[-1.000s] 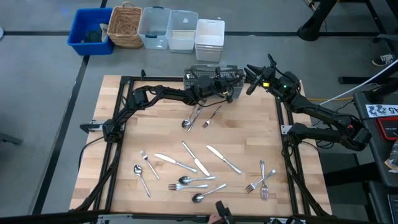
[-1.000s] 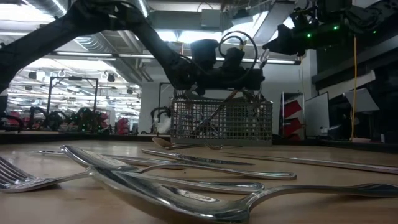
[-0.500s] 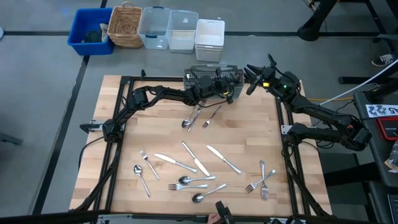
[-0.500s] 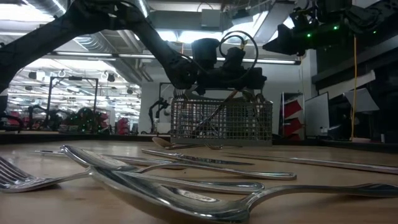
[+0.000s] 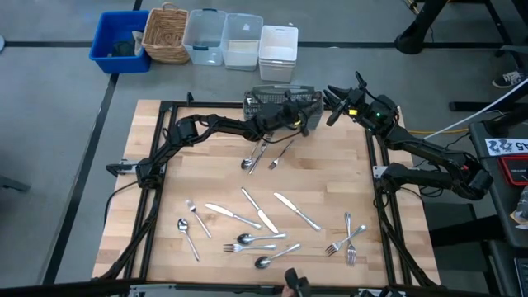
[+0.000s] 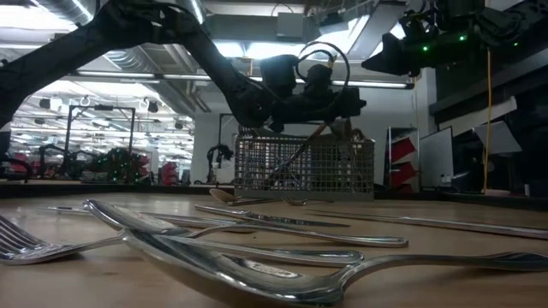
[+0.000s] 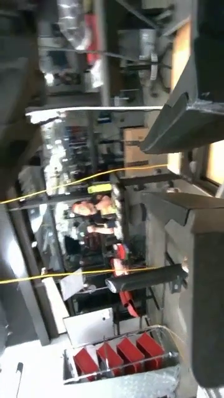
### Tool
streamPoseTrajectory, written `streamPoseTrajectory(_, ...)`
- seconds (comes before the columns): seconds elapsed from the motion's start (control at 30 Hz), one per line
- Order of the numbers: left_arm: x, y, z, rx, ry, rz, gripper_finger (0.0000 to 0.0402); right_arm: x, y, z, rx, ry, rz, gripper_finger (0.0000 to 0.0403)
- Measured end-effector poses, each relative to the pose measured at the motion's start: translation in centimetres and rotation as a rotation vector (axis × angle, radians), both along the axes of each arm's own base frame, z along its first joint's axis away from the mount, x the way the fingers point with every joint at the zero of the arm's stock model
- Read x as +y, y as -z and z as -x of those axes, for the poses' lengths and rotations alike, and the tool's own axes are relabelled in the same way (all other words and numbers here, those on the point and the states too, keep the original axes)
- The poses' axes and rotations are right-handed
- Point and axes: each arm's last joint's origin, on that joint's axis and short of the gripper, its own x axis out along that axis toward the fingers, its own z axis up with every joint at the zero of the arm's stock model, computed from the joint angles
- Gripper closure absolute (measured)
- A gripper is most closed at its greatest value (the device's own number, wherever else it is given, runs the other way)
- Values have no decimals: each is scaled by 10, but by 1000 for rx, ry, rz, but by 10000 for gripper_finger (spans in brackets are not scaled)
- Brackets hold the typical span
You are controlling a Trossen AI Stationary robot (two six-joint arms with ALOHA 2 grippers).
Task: Sort silverware
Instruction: Put the silver spoon into the dishwasher utensil holder
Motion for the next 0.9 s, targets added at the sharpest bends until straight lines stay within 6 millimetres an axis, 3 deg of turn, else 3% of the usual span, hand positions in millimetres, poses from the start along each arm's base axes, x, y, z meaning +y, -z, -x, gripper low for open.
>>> streamPoseTrajectory(0.23, -6, -17, 4, -229, 65, 71, 309, 3, -3, 2, -13, -23, 15, 309)
streamPoseTrajectory(0.57, -30, -42, 9, -449, 135, 2, 309, 17, -21, 16, -89, -37, 56, 309)
streamPoseTrajectory(0.73, -44, -70, 9, -435, 158, 9, 309, 22, -23, 19, -163, -145, -55, 309)
streamPoseTrajectory(0.9, -59, -99, 8, -262, 161, 40, 309, 27, -18, 16, -150, -329, -164, 309)
